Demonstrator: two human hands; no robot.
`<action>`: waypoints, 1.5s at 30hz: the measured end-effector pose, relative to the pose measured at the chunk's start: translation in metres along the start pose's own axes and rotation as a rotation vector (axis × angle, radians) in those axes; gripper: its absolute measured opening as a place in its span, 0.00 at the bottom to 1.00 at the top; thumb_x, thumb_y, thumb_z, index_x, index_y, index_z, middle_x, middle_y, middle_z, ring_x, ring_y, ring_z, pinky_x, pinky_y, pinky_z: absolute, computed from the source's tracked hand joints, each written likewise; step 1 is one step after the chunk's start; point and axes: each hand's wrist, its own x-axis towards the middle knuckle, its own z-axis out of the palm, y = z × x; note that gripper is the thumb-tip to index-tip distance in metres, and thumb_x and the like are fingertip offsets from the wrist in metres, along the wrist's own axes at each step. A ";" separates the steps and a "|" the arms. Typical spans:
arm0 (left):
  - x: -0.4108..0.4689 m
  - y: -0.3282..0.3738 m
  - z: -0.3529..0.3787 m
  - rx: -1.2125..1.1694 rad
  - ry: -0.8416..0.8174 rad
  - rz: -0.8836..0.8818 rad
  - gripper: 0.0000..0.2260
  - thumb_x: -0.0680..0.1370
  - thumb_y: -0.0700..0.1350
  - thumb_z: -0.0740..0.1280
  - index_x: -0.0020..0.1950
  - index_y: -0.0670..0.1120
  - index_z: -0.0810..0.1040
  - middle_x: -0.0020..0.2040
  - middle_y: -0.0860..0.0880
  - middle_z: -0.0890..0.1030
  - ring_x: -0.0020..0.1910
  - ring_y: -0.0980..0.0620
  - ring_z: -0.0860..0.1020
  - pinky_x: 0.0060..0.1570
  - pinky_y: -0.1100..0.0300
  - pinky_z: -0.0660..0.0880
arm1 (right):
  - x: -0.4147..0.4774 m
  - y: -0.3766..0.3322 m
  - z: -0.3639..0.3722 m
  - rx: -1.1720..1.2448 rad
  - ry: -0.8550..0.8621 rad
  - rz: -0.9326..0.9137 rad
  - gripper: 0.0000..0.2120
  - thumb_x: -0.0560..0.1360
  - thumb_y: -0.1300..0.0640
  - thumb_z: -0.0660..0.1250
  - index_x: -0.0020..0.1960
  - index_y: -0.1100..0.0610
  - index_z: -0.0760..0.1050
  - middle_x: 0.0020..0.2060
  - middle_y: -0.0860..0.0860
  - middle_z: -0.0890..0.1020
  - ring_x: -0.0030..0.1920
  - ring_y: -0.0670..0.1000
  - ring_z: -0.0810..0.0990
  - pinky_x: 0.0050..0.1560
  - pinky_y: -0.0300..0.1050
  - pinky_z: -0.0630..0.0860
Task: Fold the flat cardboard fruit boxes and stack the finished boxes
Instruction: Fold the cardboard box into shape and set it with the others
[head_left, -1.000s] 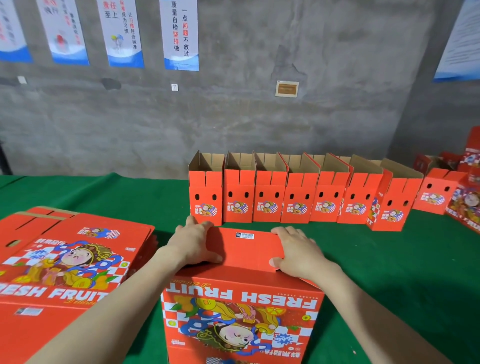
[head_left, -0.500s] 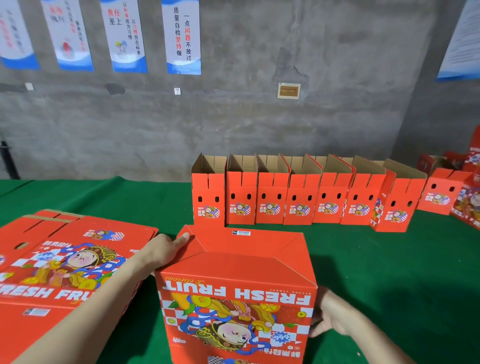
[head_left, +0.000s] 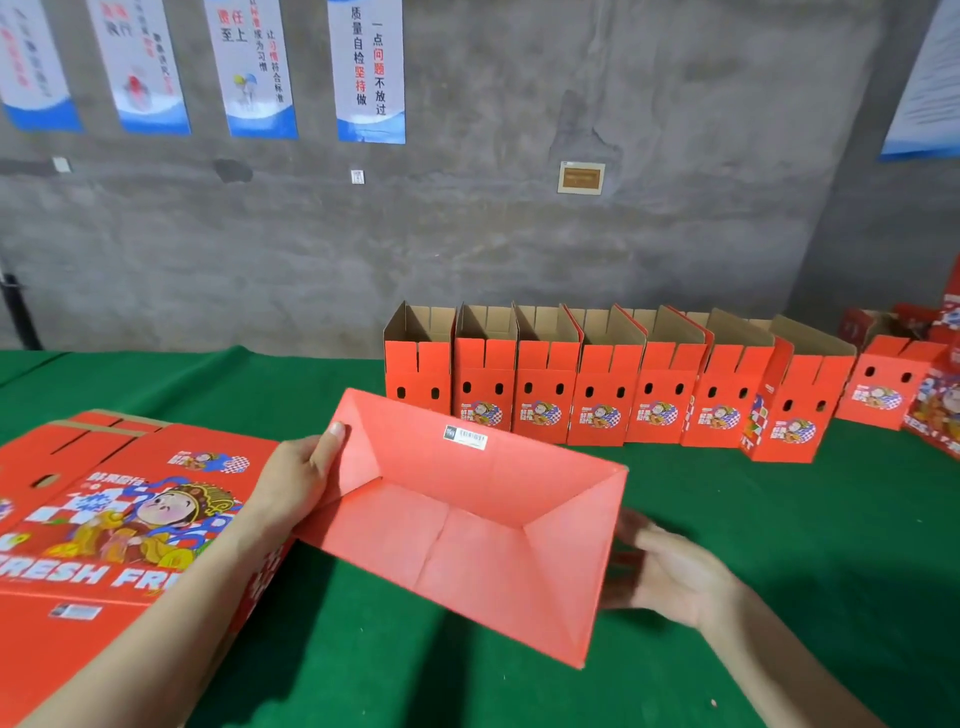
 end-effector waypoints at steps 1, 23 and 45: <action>0.000 -0.003 0.004 -0.031 0.009 -0.022 0.25 0.82 0.53 0.56 0.39 0.33 0.76 0.37 0.43 0.77 0.39 0.47 0.74 0.40 0.54 0.67 | 0.000 0.002 0.003 0.007 0.004 -0.015 0.16 0.69 0.60 0.68 0.56 0.60 0.74 0.46 0.64 0.81 0.46 0.65 0.82 0.40 0.66 0.78; -0.056 0.075 0.081 -0.445 -0.521 -0.133 0.20 0.67 0.63 0.67 0.57 0.63 0.68 0.51 0.68 0.79 0.52 0.66 0.78 0.46 0.66 0.77 | 0.013 0.091 0.084 -1.689 0.472 -0.645 0.23 0.65 0.56 0.77 0.56 0.45 0.75 0.74 0.53 0.34 0.74 0.70 0.54 0.64 0.57 0.72; -0.053 0.028 0.062 0.199 -0.266 0.263 0.05 0.77 0.45 0.66 0.44 0.46 0.71 0.48 0.44 0.74 0.48 0.45 0.75 0.52 0.56 0.71 | 0.042 0.134 0.044 -1.770 0.042 -0.327 0.32 0.79 0.57 0.58 0.70 0.29 0.49 0.76 0.55 0.38 0.72 0.59 0.62 0.68 0.52 0.69</action>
